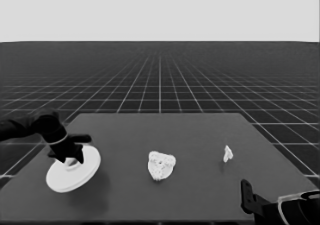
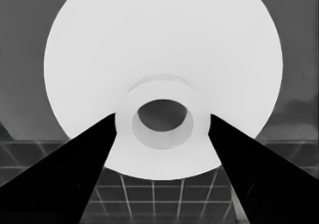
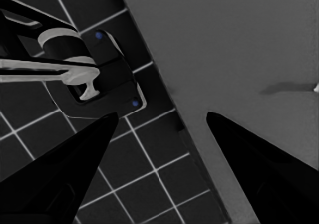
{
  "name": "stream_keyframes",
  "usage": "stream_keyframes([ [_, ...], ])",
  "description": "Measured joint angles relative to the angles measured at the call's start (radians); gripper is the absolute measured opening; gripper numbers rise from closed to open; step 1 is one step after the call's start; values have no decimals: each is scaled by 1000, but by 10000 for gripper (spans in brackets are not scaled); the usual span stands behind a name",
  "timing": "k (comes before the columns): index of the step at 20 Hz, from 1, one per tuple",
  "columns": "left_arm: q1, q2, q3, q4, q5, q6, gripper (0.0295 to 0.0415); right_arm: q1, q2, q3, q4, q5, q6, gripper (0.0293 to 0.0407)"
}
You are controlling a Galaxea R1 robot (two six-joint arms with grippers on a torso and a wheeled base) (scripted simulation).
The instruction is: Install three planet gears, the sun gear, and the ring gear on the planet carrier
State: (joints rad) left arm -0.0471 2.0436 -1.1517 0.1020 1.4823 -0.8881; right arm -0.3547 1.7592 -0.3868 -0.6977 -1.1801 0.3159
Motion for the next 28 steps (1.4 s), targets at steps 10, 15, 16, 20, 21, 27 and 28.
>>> stream_keyframes([
  [10, 17, 1012, -524, 42, 59, -488, 348, 0, 0, 0, 0, 0, 0, 385],
  [15, 96, 1042, -601, 115, 35, -445, 348, 0, 0, 0, 0, 0, 0, 385],
  [16, 104, 1044, -608, 123, 32, -441, 348, 0, 0, 0, 0, 0, 0, 385],
  [20, 111, 1047, -616, 132, 28, -437, 348, 0, 0, 0, 0, 0, 0, 385],
  [21, 111, 1047, -616, 133, 28, -436, 348, 0, 0, 0, 0, 0, 0, 385],
  [27, 127, 1046, -618, 133, 28, -405, 348, 0, 0, 0, 0, 0, 0, 385],
  [28, 127, 1046, -618, 133, 27, -396, 348, 0, 0, 0, 0, 0, 0, 385],
])
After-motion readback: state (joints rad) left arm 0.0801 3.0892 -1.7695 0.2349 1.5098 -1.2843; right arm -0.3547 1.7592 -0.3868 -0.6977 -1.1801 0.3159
